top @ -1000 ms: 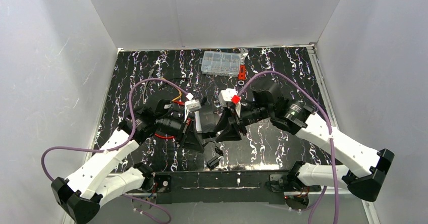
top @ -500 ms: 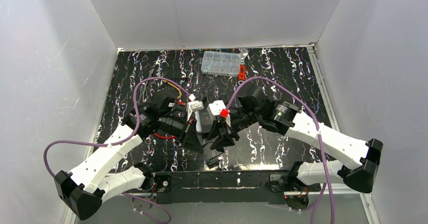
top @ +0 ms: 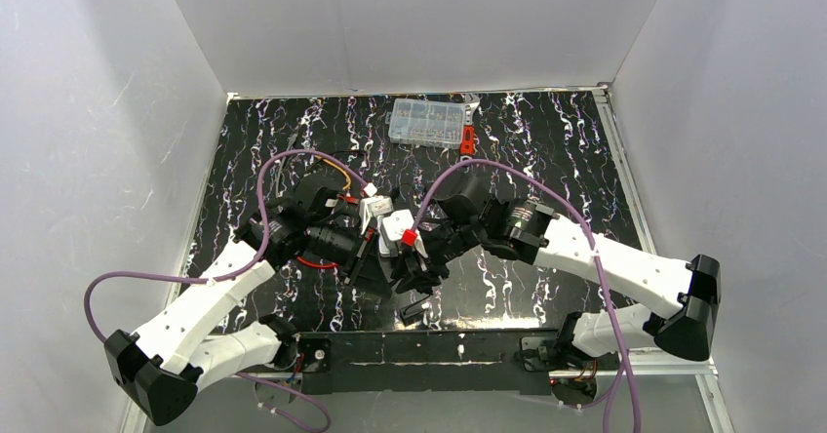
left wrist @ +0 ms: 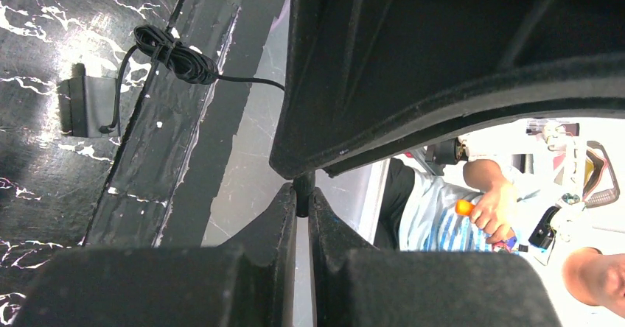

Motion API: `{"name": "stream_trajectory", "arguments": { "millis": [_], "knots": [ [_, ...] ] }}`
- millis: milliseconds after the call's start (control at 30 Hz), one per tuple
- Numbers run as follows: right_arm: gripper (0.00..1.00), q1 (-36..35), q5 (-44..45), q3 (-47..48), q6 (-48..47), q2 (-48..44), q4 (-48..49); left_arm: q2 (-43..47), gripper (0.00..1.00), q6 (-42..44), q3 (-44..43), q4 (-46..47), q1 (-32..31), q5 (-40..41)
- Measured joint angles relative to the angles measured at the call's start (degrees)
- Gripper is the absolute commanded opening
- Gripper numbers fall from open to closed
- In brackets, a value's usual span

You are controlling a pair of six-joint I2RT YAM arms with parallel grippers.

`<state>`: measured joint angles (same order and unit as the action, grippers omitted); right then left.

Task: Insert the plug into the switch port
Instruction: Pick up the connector from the center of the board, then insert the connector into the switch port.

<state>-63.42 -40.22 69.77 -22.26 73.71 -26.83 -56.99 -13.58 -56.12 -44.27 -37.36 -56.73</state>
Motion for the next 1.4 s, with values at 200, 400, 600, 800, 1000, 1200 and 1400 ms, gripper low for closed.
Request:
{"name": "stream_trajectory", "arguments": {
  "millis": [200, 400, 600, 800, 1000, 1200, 1400],
  "knots": [
    [0.24, -0.4, 0.7, 0.2, -0.6, 0.6, 0.0, 0.1, 0.0, 0.1, 0.0, -0.1, -0.1, 0.0],
    [0.03, -0.4, 1.0, 0.2, -0.5, 0.7, -0.3, 0.1, 0.0, 0.1, 0.0, -0.3, -0.4, 0.4],
    [0.01, -0.5, 1.1, 0.2, -0.6, 0.7, -0.6, 0.1, 0.06, 0.5, 0.0, -0.7, -0.6, 0.4],
    [0.01, -0.6, 3.0, 0.2, 0.0, 0.6, -0.4, 0.1, 0.46, 0.6, -0.2, -0.8, -0.6, 2.2],
    [0.01, -0.7, 8.6, -4.6, 2.3, -4.4, 1.0, 1.4, 0.72, -0.9, -0.7, -0.4, -0.6, 8.1],
    [0.01, -0.7, 17.4, -11.5, 6.7, -12.5, 1.8, 3.2, 0.98, -4.7, -0.7, 2.5, -0.7, 17.8],
    [0.01, -0.7, 27.0, -15.9, 10.4, -20.6, 1.8, 2.7, 0.98, -9.0, -0.6, 5.9, -0.7, 27.1]
  ]
}}
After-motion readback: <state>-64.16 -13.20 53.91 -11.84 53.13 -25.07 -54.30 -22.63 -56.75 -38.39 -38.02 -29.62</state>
